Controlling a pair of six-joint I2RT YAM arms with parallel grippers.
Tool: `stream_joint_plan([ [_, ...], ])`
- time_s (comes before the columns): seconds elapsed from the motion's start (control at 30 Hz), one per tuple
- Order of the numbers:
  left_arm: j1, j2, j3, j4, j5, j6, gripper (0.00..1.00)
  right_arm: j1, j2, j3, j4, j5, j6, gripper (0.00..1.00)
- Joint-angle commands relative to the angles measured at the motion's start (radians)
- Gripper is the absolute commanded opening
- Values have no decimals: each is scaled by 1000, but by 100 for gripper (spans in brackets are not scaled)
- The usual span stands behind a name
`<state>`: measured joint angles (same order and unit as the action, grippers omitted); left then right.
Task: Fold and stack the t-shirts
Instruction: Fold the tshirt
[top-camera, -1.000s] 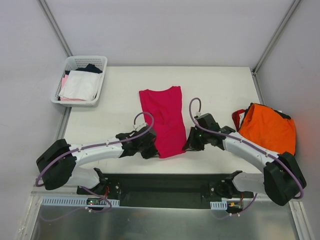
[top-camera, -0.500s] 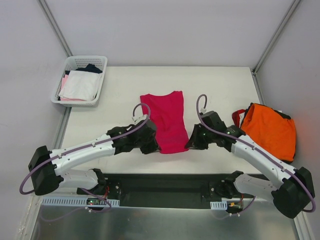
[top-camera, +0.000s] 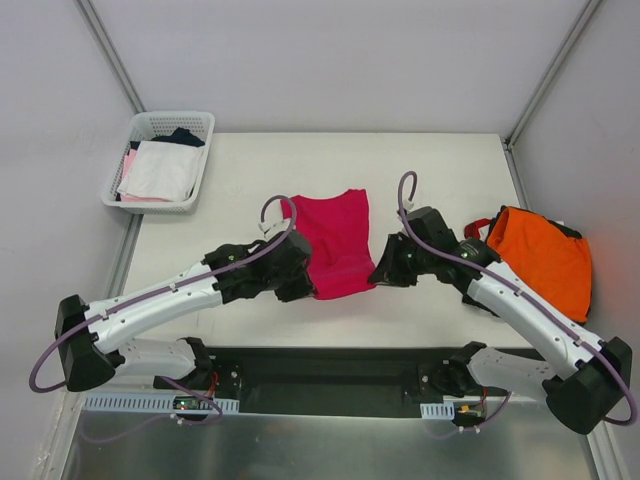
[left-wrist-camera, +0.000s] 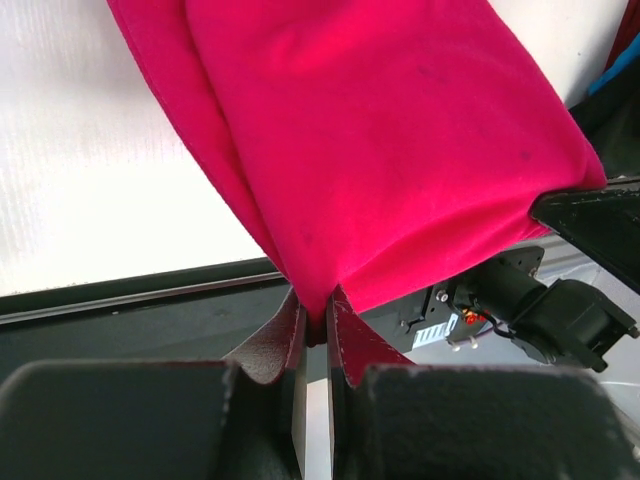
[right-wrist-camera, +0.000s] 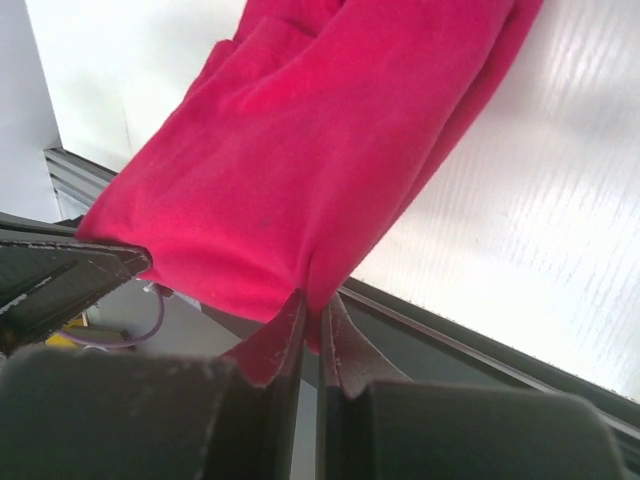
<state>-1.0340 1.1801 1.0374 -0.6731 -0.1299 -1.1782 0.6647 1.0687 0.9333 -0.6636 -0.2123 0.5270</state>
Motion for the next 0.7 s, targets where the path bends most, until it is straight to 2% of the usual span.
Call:
stream_joint_plan([
  [0.0, -3, -16, 96, -106, -62, 35, 0, -2, 33, 120, -57, 57, -42, 6],
  [0.3, 11, 44, 237, -189, -112, 106, 0, -8, 71, 205, -90, 59, -77, 6],
  [0.67, 126, 173, 351, -189, -73, 206, 0, -91, 198, 338, -100, -12, -145, 5],
])
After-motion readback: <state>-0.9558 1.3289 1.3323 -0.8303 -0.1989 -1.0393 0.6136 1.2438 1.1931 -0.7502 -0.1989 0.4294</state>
